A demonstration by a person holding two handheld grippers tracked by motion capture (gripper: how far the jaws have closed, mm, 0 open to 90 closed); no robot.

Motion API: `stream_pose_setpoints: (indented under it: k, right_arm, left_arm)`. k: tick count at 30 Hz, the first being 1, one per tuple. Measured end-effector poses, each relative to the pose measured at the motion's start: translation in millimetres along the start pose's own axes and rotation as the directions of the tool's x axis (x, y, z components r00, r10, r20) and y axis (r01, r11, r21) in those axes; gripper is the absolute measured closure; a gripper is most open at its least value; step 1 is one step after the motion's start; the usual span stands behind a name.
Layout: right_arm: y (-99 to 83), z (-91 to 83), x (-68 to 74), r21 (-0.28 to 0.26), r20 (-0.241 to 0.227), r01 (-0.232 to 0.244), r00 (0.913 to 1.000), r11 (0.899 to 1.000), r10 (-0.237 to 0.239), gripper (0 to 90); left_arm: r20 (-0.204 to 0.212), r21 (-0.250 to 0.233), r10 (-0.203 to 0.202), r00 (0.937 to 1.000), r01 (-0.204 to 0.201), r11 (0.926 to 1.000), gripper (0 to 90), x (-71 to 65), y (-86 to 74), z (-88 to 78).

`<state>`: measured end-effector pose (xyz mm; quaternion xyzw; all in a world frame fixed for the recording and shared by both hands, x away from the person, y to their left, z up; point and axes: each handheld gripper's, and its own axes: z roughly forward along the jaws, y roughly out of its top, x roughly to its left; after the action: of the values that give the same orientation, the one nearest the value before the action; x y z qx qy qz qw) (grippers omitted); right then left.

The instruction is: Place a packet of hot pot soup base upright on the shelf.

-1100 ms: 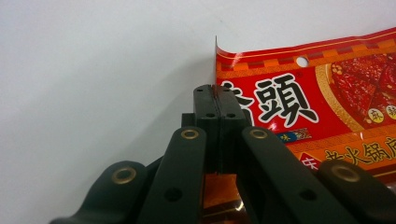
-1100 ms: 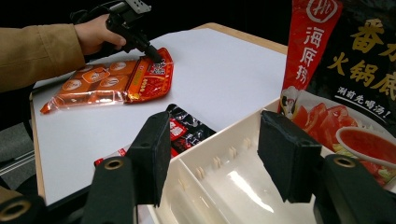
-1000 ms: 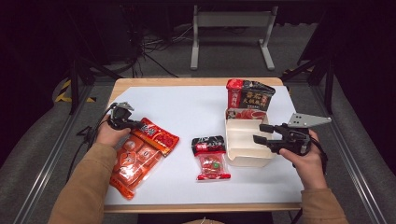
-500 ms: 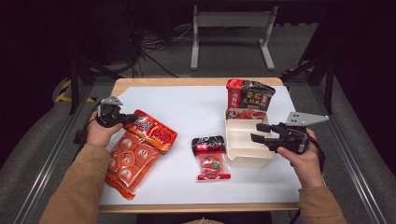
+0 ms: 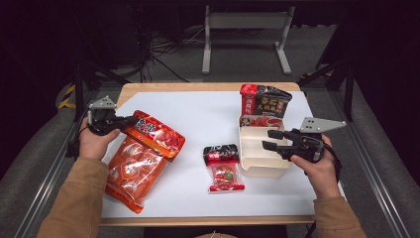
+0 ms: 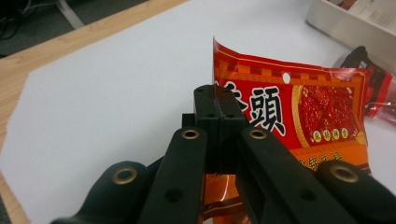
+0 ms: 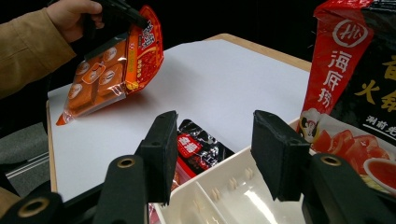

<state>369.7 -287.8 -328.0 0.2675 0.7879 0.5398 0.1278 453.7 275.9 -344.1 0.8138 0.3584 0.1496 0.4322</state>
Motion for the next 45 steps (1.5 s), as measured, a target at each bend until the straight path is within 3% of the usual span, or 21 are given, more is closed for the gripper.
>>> stream_pose_setpoints:
  k: [13, 21, 27, 30, 32, 36, 45]
  right_arm:
    - [3.7, 5.8, 6.3, -0.005, -0.017, 0.005, 0.9998, 1.0, -0.005, 50.7]
    - [7.5, 13.6, 16.7, -0.018, -0.041, 0.018, 0.999, 1.0, -0.019, 50.7]
    - [10.6, 23.0, 26.4, -0.008, -0.059, 0.037, 0.9976, 0.999, -0.038, 50.7]
    - [12.4, 27.0, 30.5, -0.005, -0.069, 0.047, 0.9965, 0.999, -0.048, 50.7]
    - [13.6, 29.0, 32.4, -0.006, -0.076, 0.053, 0.9957, 0.999, -0.053, 50.7]
    - [15.4, 31.5, 33.3, -0.013, -0.088, 0.051, 0.9948, 0.999, -0.052, 50.7]
    - [21.9, 35.0, 39.3, -0.035, -0.109, 0.066, 0.9916, 0.997, -0.07, 50.4]
  left_arm:
    - [0.017, -0.107, 0.006, 0.9998, -0.004, 0.9942, 90.0, -20.8, 3.6, -30.7]
    - [0.024, -0.174, 0.032, 0.9992, -0.028, 0.9843, 90.0, -38.1, 6.7, -46.5]
    - [0.027, -0.219, 0.064, 0.9976, -0.057, 0.974, 90.0, -50.1, 8.2, -62.3]
    - [0.019, -0.251, 0.074, 0.9971, -0.067, 0.9657, 90.0, -54.6, 7.1, -70.6]
    - [0.004, -0.271, 0.104, 0.9946, -0.099, 0.9576, 90.0, -59.3, 7.3, -76.5]
    - [0.025, -0.293, 0.138, 0.9901, -0.125, 0.948, 90.0, -66.9, 9.4, -84.9]
    - [0.058, -0.311, 0.168, 0.984, -0.142, 0.9396, 90.0, -78.4, 12.4, -94.5]
